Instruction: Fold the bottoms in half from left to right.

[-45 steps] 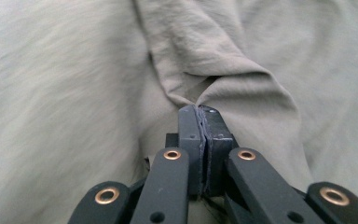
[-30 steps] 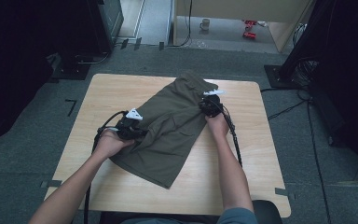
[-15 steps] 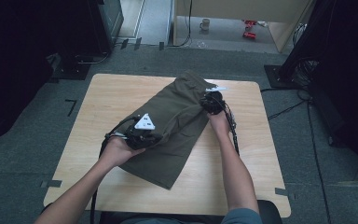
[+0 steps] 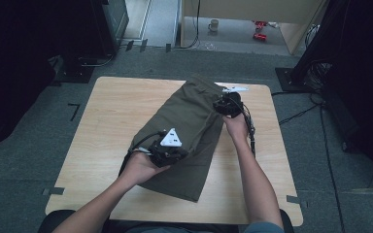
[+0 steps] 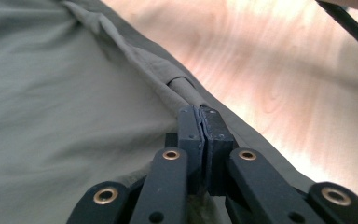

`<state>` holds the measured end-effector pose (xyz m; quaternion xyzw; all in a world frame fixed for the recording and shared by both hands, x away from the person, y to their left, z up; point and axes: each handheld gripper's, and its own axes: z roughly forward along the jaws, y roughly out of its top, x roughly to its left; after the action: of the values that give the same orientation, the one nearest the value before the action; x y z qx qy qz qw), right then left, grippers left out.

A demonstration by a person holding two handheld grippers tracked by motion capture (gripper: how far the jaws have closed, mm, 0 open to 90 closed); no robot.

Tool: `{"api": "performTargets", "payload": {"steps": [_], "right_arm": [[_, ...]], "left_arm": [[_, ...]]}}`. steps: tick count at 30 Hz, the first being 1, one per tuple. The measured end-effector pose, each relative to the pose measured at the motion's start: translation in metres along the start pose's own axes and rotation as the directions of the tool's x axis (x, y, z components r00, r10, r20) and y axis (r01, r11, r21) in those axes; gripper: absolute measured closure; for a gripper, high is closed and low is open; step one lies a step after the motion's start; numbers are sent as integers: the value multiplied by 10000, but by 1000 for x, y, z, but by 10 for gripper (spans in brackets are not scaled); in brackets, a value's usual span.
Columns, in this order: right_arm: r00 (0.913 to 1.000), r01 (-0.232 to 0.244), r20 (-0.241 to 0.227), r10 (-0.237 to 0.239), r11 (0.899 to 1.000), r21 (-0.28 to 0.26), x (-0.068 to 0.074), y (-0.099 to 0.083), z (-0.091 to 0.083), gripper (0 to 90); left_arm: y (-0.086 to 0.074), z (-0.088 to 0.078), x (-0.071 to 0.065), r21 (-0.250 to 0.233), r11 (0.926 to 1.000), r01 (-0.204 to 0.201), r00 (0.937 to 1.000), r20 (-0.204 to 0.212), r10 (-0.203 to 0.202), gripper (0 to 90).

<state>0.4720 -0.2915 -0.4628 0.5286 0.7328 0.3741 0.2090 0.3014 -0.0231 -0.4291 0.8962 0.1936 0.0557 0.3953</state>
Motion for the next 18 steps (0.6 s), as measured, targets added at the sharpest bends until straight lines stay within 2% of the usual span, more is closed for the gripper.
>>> {"api": "performTargets", "payload": {"steps": [1, 3, 5, 6, 11, 18], "right_arm": [[10000, -35, -27, 35, 10000, 2, 0, 0, -3, 595], [10000, 46, -16, -46, 10000, -16, -1, 0, -8, 593], [9998, 190, 65, -189, 9995, -232, 0, -3, -14, 588], [9998, 181, 27, -180, 9994, -287, 0, -4, -17, 587], [9994, 82, -329, -83, 10000, -38, 1, -9, -26, 594], [9966, 393, -731, -391, 9992, 8, 16, -20, -31, 628]], "left_arm": [[0, 3, -2, 2, 10000, 38, 9999, 99, -38, 879], [-2, 9, -5, 76, 9998, 170, 9982, 570, -174, 848], [-2, 11, -4, 34, 9996, 286, 9949, 962, -288, 764], [-3, 10, -4, -24, 9996, 292, 9946, 995, -288, 731], [-6, -1, 13, -411, 9976, 559, 9953, 809, -524, 668], [-16, -7, 54, -463, 9963, 728, 9970, 297, -714, 636]]}}
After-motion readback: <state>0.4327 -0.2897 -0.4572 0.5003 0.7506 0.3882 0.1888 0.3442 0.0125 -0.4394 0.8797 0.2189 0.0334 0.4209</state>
